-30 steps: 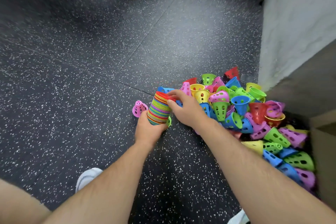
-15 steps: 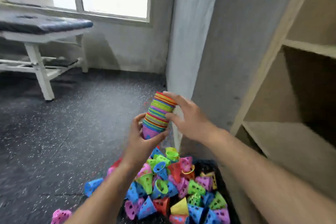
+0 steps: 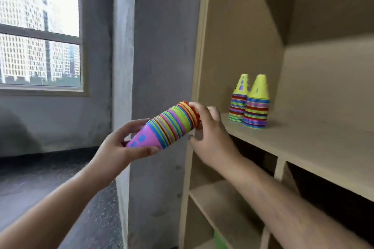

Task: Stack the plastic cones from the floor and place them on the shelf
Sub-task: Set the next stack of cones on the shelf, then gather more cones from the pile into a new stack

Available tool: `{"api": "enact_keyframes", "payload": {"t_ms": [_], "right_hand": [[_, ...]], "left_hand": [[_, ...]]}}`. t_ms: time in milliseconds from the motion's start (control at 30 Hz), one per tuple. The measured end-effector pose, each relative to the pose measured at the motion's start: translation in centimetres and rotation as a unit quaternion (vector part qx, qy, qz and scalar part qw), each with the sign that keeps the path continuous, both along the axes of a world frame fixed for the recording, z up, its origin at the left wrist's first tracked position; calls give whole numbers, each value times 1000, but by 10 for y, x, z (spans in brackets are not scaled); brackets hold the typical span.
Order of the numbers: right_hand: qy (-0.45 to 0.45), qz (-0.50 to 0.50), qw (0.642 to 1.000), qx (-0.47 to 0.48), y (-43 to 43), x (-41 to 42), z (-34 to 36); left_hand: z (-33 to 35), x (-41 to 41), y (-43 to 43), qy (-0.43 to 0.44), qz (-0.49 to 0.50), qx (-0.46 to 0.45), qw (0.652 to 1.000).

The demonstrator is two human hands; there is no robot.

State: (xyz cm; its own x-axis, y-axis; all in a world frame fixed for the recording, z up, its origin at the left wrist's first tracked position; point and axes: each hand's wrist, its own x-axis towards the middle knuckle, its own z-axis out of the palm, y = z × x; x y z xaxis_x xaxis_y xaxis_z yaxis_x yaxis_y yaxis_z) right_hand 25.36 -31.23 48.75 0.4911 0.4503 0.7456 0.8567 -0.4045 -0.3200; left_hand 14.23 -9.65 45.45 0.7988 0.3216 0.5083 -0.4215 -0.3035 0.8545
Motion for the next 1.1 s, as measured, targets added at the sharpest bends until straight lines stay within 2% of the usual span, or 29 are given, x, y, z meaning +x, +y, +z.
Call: {"api": "enact_keyframes", "payload": {"t_ms": [167, 367, 500, 633, 733, 867, 967, 1100], "right_hand": [[-4, -95, 994, 57, -39, 17, 45], [172, -160, 962, 136, -92, 50, 64], [263, -187, 939, 121, -116, 78, 49], [308, -218, 922, 87, -123, 101, 34], [296, -260, 916, 74, -119, 112, 35], [211, -327, 920, 56, -120, 111, 39], [169, -321, 931, 45, -117, 116, 38], [165, -337, 927, 23, -111, 124, 38]], "left_hand": [[71, 36, -29, -20, -22, 49, 998], [146, 100, -88, -45, -59, 73, 995], [158, 158, -137, -12, -98, 116, 988], [145, 208, -168, 18, -84, 151, 985], [139, 234, -175, 13, -77, 161, 984], [129, 250, -178, -14, -74, 185, 980], [117, 258, -178, -50, -78, 179, 979], [107, 267, -177, -60, -88, 167, 980]]}}
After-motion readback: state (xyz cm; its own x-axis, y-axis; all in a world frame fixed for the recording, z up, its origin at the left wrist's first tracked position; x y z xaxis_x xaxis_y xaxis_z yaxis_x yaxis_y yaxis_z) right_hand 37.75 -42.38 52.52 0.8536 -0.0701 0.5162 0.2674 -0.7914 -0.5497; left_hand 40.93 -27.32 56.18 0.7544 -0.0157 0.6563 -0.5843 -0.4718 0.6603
